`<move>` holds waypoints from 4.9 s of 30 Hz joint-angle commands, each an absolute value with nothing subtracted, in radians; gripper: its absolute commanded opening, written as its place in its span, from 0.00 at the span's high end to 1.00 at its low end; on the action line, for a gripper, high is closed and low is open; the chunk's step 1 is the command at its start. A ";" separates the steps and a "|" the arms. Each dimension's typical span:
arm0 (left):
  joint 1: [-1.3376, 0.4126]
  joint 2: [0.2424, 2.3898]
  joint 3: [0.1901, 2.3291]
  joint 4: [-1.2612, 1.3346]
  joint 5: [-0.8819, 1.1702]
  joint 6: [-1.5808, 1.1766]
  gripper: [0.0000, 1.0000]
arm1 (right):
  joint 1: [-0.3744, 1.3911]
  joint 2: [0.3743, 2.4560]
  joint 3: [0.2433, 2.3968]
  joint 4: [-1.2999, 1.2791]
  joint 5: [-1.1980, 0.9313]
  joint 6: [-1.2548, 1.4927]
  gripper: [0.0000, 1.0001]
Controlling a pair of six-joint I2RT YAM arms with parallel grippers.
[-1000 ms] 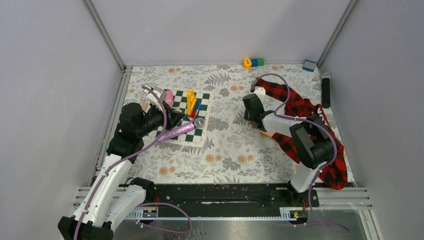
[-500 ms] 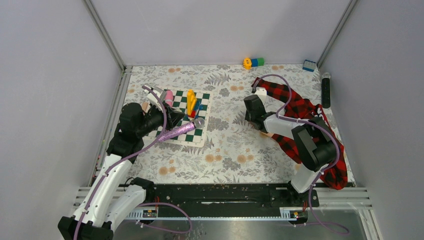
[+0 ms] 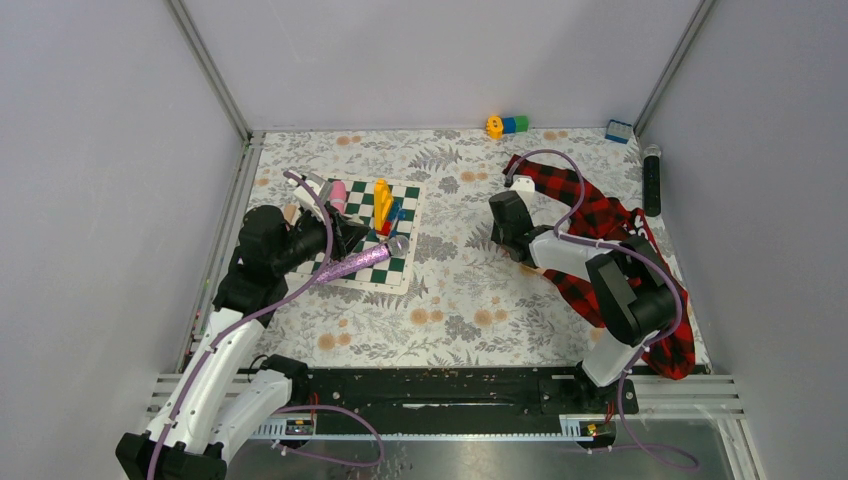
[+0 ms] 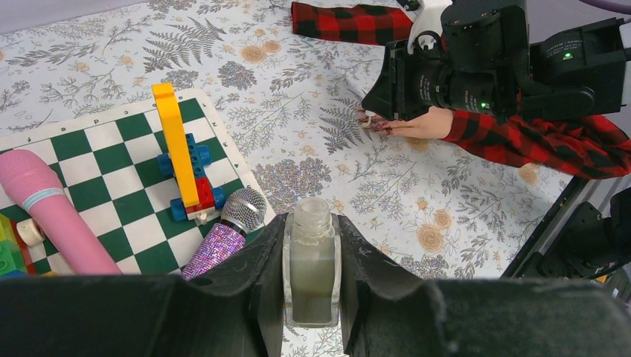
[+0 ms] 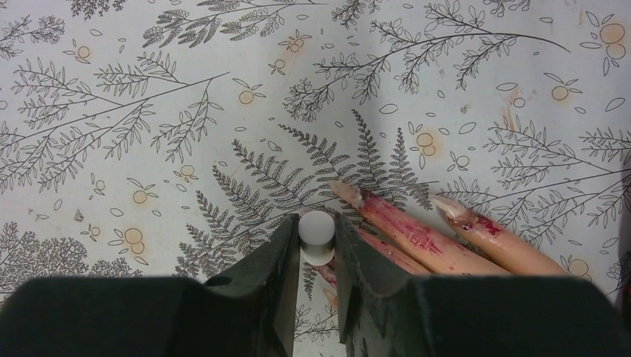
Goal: Paint the nails
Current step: Paint the nail polish on the nail.
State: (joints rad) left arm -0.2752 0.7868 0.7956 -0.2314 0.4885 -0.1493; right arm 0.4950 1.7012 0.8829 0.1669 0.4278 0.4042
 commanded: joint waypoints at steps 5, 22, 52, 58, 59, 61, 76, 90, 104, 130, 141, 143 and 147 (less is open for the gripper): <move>-0.269 0.764 0.796 -0.169 0.490 -0.159 1.00 | 0.492 1.649 0.869 0.185 0.445 0.378 1.00; -0.270 0.755 0.793 -0.163 0.493 -0.163 1.00 | 0.519 1.653 0.882 0.170 0.467 0.291 1.00; -0.269 0.746 0.792 -0.164 0.486 -0.164 1.00 | 0.569 1.624 0.943 0.119 0.528 0.211 1.00; -0.270 0.748 0.791 -0.166 0.482 -0.164 1.00 | 0.576 1.637 0.977 0.114 0.520 0.203 1.00; -0.270 0.749 0.792 -0.167 0.481 -0.163 1.00 | 0.577 1.643 0.983 0.115 0.516 0.204 1.00; -0.270 0.748 0.792 -0.167 0.478 -0.162 1.00 | 0.575 1.659 0.997 0.115 0.504 0.204 1.00; -0.270 0.758 0.793 -0.171 0.475 -0.159 1.00 | 0.576 1.750 1.043 0.120 0.475 0.204 1.00; -0.270 0.759 0.794 -0.171 0.473 -0.159 1.00 | 0.576 1.787 1.037 0.126 0.487 0.207 1.00; -0.270 0.759 0.794 -0.170 0.475 -0.160 1.00 | 0.576 1.802 1.025 0.129 0.509 0.208 1.00; -0.270 0.756 0.792 -0.170 0.476 -0.161 1.00 | 0.576 1.785 0.985 0.135 0.535 0.221 1.00; -0.270 0.751 0.792 -0.167 0.479 -0.163 1.00 | 0.576 1.754 0.951 0.135 0.543 0.225 1.00; -0.270 0.750 0.791 -0.167 0.480 -0.164 1.00 | 0.576 1.751 0.946 0.135 0.543 0.226 1.00; -0.270 0.749 0.791 -0.165 0.481 -0.164 1.00 | 0.576 1.736 0.936 0.142 0.536 0.227 1.00</move>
State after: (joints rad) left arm -0.2752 0.7654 0.7910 -0.2302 0.4877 -0.1577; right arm 0.5640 1.7817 0.9520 0.1440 0.4965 0.2214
